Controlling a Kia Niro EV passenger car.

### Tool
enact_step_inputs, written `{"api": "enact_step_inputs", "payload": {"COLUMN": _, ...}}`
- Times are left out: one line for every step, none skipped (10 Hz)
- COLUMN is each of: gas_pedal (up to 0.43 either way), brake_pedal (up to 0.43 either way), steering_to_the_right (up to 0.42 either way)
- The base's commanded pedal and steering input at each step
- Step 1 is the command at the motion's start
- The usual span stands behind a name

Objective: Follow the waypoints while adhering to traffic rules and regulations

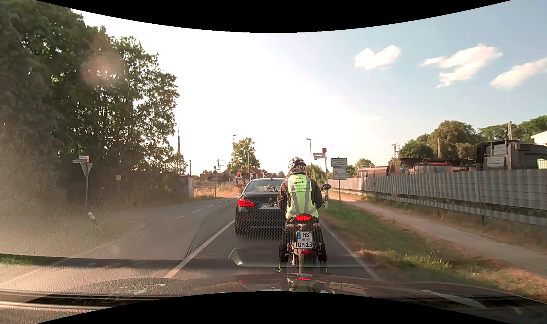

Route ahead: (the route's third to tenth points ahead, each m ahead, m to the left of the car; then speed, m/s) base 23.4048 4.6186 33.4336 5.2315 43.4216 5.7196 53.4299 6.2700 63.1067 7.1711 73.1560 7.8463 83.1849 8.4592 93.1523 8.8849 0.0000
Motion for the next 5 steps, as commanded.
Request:
{"api": "enact_step_inputs", "payload": {"gas_pedal": 0.0, "brake_pedal": 0.0, "steering_to_the_right": 0.006}}
{"api": "enact_step_inputs", "payload": {"gas_pedal": 0.0, "brake_pedal": 0.0, "steering_to_the_right": 0.006}}
{"api": "enact_step_inputs", "payload": {"gas_pedal": 0.0, "brake_pedal": 0.0, "steering_to_the_right": 0.006}}
{"api": "enact_step_inputs", "payload": {"gas_pedal": 0.0, "brake_pedal": 0.0, "steering_to_the_right": 0.006}}
{"api": "enact_step_inputs", "payload": {"gas_pedal": 0.0, "brake_pedal": 0.0, "steering_to_the_right": 0.006}}
